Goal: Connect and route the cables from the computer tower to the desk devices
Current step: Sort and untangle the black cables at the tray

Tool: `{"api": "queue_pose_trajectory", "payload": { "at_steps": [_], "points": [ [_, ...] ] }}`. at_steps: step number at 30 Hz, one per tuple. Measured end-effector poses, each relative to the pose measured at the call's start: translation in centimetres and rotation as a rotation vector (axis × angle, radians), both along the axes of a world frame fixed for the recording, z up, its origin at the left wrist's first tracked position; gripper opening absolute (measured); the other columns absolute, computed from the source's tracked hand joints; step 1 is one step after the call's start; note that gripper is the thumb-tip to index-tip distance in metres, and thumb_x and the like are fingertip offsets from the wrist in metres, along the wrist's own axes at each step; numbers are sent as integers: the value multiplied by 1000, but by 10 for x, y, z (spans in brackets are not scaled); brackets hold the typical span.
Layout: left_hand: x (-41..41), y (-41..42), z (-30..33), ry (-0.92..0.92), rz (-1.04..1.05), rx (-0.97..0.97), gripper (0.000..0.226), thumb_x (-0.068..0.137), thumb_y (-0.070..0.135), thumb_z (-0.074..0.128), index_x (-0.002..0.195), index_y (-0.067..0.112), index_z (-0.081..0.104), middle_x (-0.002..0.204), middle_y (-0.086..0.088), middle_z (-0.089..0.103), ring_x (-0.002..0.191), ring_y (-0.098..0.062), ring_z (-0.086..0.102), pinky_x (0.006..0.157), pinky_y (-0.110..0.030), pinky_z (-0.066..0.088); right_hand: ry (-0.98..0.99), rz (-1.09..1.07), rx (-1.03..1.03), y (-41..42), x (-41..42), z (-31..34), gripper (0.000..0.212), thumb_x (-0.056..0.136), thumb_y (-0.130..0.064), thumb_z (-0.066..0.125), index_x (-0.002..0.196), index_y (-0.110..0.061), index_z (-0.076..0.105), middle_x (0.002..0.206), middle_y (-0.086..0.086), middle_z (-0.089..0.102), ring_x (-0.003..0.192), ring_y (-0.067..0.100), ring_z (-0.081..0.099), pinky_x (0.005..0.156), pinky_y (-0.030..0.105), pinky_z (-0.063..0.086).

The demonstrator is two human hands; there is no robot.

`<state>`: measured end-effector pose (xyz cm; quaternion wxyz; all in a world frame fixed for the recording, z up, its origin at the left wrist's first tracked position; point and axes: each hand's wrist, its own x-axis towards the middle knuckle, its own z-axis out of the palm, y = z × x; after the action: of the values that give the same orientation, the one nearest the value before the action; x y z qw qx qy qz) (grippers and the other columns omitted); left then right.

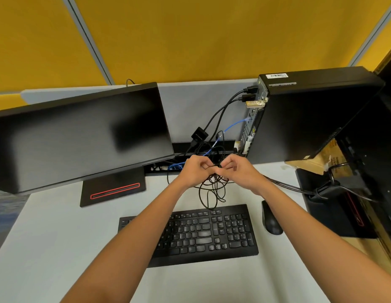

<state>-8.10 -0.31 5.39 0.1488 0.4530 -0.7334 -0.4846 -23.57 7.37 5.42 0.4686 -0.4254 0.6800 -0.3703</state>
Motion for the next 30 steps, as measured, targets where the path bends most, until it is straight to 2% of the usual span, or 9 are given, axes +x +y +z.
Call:
{"api": "queue_pose_trajectory", "payload": {
  "at_steps": [5, 8, 13, 16, 20, 23, 26, 28, 30],
  "points": [
    [-1, 3, -2, 142, 101, 213, 26, 94, 24, 58, 85, 2, 69, 74, -1, 59, 69, -10, 51, 63, -19, 42, -2, 15, -54, -1, 1, 3, 8, 87, -15, 70, 90, -12, 63, 70, -3, 64, 67, 5, 59, 71, 21, 46],
    [-10, 9, -8, 81, 115, 192, 23, 97, 22, 53, 81, 8, 64, 78, -6, 55, 72, -12, 47, 68, -24, 38, 20, 35, 9, -3, -2, 0, 8, 90, -8, 65, 87, -14, 61, 65, -6, 56, 62, 5, 51, 70, 23, 43],
    [-17, 5, -14, 129, 211, 265, 17, 98, 12, 50, 85, 14, 61, 75, -3, 53, 74, -15, 48, 74, -31, 43, 519, -127, -229, -3, -8, -1, 39, 76, 16, 44, 73, -18, 63, 72, -12, 55, 70, 6, 51, 67, 20, 38],
    [-20, 1, -10, 162, 211, 218, 12, 93, 0, 54, 93, 9, 61, 80, -4, 59, 74, -13, 54, 74, -27, 48, 344, -13, -99, -5, -2, 10, 33, 80, 7, 51, 83, -16, 75, 80, -7, 67, 76, 8, 58, 68, 15, 44],
    [-24, 3, -4, 149, 148, 121, 30, 81, -11, 60, 65, 14, 52, 60, 2, 47, 52, -3, 46, 56, -17, 44, 217, -80, 7, -15, 3, 10, 17, 85, -20, 63, 83, -11, 77, 89, 7, 72, 86, 17, 61, 78, 34, 49],
    [-27, 1, -1, 43, 77, 25, 35, 70, -6, 66, 60, 15, 40, 58, 2, 40, 53, -10, 38, 56, -26, 39, 360, -105, -124, -20, 4, 0, 18, 83, -23, 71, 68, -12, 69, 79, 6, 62, 91, 12, 48, 76, 27, 38],
    [-26, -3, 1, -78, 30, -39, 30, 68, 5, 71, 62, 17, 44, 60, 3, 46, 58, -15, 44, 59, -35, 43, 508, -28, -160, -20, 4, -9, 18, 86, -22, 70, 70, -13, 67, 92, 4, 52, 95, 14, 46, 84, 32, 41],
    [-24, -8, 1, -108, 91, -76, 30, 70, 7, 70, 61, 20, 45, 61, 6, 49, 61, -15, 48, 62, -35, 47, 554, 24, -180, -15, 2, -9, 19, 89, -23, 66, 70, -19, 63, 99, -1, 47, 100, 17, 49, 90, 37, 42],
    [-20, -14, 3, -97, 266, -72, 31, 74, 3, 64, 60, 21, 43, 62, 6, 47, 63, -16, 48, 64, -32, 46, 517, 120, -208, -4, -2, 0, 21, 92, -20, 63, 70, -19, 63, 105, -4, 48, 105, 13, 49, 92, 28, 40]
  ]
}}
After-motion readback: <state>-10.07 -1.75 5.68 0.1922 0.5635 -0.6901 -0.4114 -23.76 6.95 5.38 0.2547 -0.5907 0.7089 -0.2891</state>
